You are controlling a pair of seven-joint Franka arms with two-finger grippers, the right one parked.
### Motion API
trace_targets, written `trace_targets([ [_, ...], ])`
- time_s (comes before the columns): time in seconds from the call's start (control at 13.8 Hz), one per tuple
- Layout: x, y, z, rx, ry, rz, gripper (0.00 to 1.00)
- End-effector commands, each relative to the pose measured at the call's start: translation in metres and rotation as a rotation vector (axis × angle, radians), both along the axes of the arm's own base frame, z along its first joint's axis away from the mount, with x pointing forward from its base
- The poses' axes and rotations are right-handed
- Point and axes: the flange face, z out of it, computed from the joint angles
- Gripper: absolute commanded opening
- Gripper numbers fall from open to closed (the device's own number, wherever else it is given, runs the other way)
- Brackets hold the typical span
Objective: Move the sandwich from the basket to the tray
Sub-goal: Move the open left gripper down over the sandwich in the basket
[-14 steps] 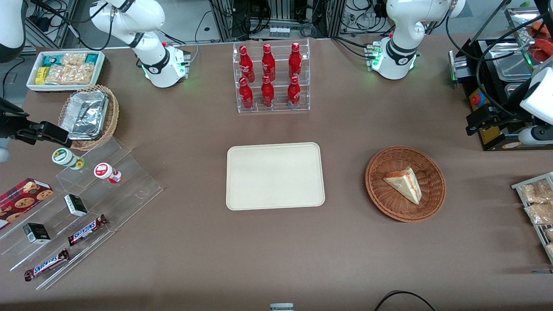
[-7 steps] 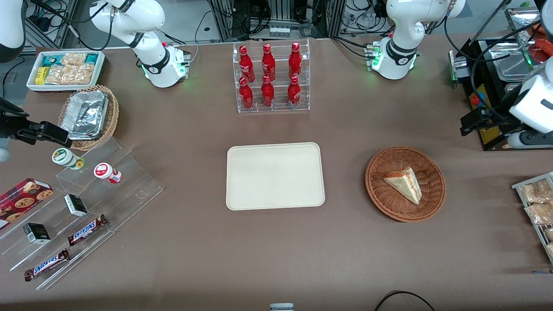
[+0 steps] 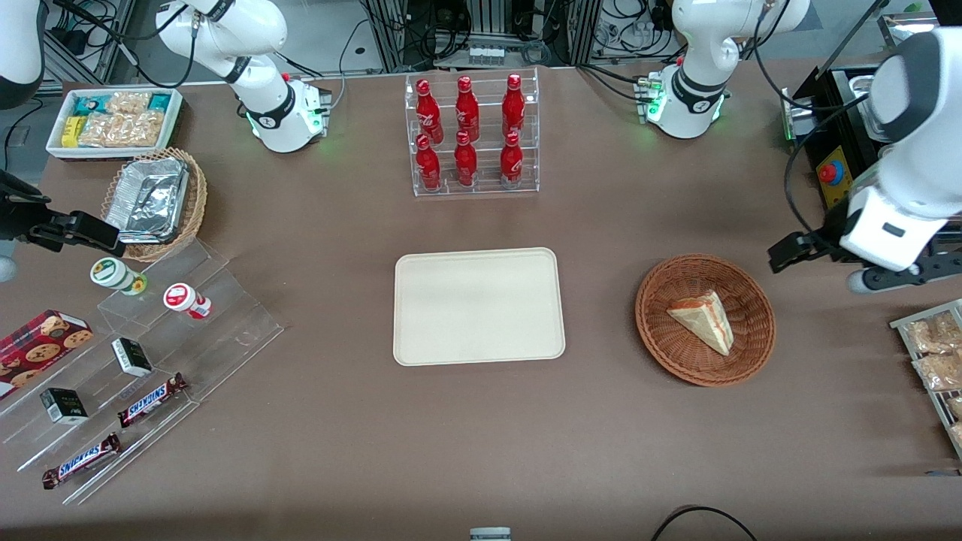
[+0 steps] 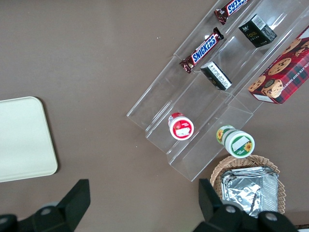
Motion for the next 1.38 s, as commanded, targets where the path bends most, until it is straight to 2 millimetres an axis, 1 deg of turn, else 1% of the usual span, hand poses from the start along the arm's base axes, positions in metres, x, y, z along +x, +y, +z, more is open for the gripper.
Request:
trace_targets([
  [0.0,-0.028,-0.002,-0.028,-0.011,-0.051,0.207,1.00],
  [0.15,-0.029,-0.004,-0.055,-0.031,-0.082,0.354,1.00],
  [0.22,-0.032,-0.004,-0.069,-0.038,-0.094,0.398,1.00],
  [0.29,-0.036,-0.005,-0.084,-0.043,-0.104,0.414,1.00],
  [0.36,-0.038,-0.006,-0.093,-0.048,-0.113,0.431,1.00],
  [0.44,-0.036,-0.009,-0.105,-0.045,-0.096,0.445,1.00],
  [0.58,-0.032,-0.026,-0.126,-0.046,-0.081,0.446,1.00],
  [0.65,-0.028,-0.032,-0.137,-0.052,-0.080,0.480,1.00],
  [0.73,-0.028,-0.043,-0.148,-0.052,-0.071,0.473,1.00],
  [0.94,-0.026,-0.044,-0.169,-0.037,-0.049,0.461,1.00],
  [1.16,-0.023,-0.038,-0.192,-0.028,-0.027,0.463,1.00],
  [1.31,-0.022,-0.036,-0.204,-0.028,-0.022,0.468,1.00],
])
